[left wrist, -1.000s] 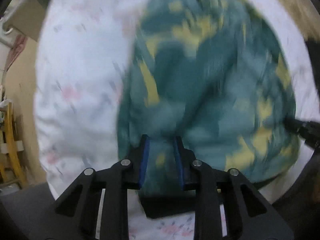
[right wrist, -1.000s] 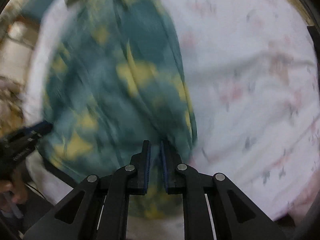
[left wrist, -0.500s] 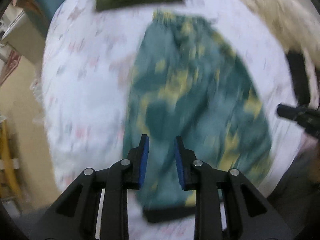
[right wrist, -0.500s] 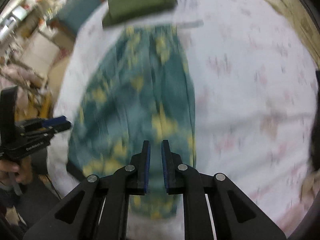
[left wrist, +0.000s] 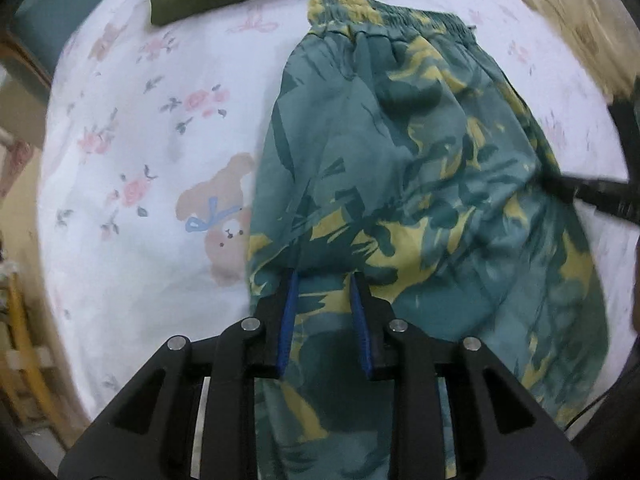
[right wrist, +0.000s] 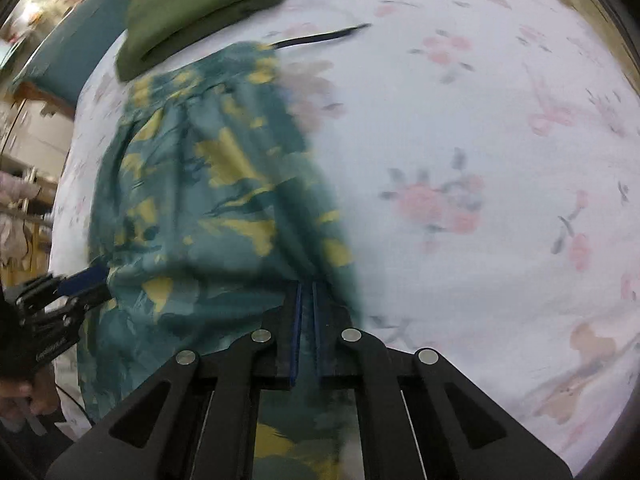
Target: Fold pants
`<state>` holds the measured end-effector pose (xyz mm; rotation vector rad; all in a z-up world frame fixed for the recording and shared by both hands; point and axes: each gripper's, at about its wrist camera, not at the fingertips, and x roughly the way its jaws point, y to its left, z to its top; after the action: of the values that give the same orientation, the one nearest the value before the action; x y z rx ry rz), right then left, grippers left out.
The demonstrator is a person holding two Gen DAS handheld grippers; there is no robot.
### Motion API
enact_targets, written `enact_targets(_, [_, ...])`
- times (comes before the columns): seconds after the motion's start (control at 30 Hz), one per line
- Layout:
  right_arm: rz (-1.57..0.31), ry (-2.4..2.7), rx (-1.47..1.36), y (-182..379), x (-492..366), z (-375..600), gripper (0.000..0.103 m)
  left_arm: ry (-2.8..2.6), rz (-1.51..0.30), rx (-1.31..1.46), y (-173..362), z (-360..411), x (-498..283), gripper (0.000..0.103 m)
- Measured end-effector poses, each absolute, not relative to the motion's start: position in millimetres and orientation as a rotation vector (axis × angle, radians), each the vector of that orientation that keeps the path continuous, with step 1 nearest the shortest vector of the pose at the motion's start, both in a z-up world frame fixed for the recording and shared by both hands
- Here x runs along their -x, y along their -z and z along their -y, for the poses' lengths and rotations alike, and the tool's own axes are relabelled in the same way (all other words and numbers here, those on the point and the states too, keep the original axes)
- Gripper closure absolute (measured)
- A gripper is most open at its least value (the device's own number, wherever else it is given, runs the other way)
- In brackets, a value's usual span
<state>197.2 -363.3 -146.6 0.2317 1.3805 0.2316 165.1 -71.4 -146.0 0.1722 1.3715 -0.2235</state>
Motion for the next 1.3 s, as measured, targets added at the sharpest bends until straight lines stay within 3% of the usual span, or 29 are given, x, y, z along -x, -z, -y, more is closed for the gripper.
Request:
enact_targets(0.07, [-1.393, -0.177, -0.250, 140.9, -196.5, 377.6, 0.098, 0.208, -1.403, -0.162, 143.3, 68.2, -164.4, 0.079])
enact_targets(0.1, [-1.397, -0.158, -0.249, 136.3, -196.1, 383.1, 0.090, 0.192, -1.420, -0.140, 141.2, 64.3, -165.7, 0.079])
enact_targets(0.27, [-1.267, -0.278, -0.369, 99.6, -210.3, 396.0, 0.090, 0.169, -1.443, 0.016, 117.2, 43.6, -184.5, 0.073])
enact_targets(0.33, [-1.241, -0.340, -0.383, 91.6, -224.5, 392.8, 0.086, 0.192, -1.390, 0.082, 101.4, 40.4, -201.9, 0.049])
enact_targets(0.4, [-1.236, -0.378, -0.373, 89.1, -243.1, 386.5, 0.069, 0.196, -1.325, 0.115, 90.2, 36.8, -224.0, 0.041])
enact_targets(0.43, [-1.240, -0.396, -0.379, 90.4, -252.8, 385.3, 0.049, 0.196, -1.307, 0.120, 88.5, 35.1, -234.5, 0.040])
enact_targets(0.47, [-1.241, -0.402, -0.385, 92.0, -259.8, 381.4, 0.044, 0.191, -1.299, 0.130, 89.7, 33.5, -245.6, 0.040])
enact_targets(0.77, [-1.294, -0.449, -0.499, 133.2, -322.0, 379.0, 0.044, 0.350, -1.330, 0.147, 129.9, 42.1, -319.0, 0.041])
enact_targets(0.97, [-1.357, -0.513, -0.538, 164.1, -339.2, 361.2, 0.045, 0.433, -1.352, 0.010, 141.8, 62.8, -323.8, 0.040])
enact_targets(1.0, [-1.348, -0.523, -0.512, 164.4, -340.4, 358.8, 0.049, 0.453, -1.353, 0.009, 143.5, 64.7, -324.0, 0.040])
enact_targets(1.07, [-1.337, -0.539, -0.466, 162.6, -342.5, 354.6, 0.078, 0.497, -1.352, 0.001, 145.4, 69.0, -324.9, 0.040])
enact_targets(1.13, [-1.336, -0.556, -0.416, 158.4, -343.1, 347.9, 0.080, 0.521, -1.349, -0.025, 147.1, 74.4, -328.3, 0.042])
enact_targets(1.23, [-1.321, -0.569, -0.316, 149.4, -345.3, 338.0, 0.083, 0.611, -1.351, 0.010, 145.6, 78.6, -334.0, 0.076])
enact_targets(1.27, [-1.321, -0.573, -0.304, 147.8, -346.4, 336.5, 0.084, 0.616, -1.352, 0.009, 144.6, 79.8, -335.1, 0.085])
enact_targets(1.3, [-1.313, -0.579, -0.272, 143.9, -348.0, 334.9, 0.084, 0.642, -1.338, -0.016, 139.9, 83.1, -335.2, 0.087])
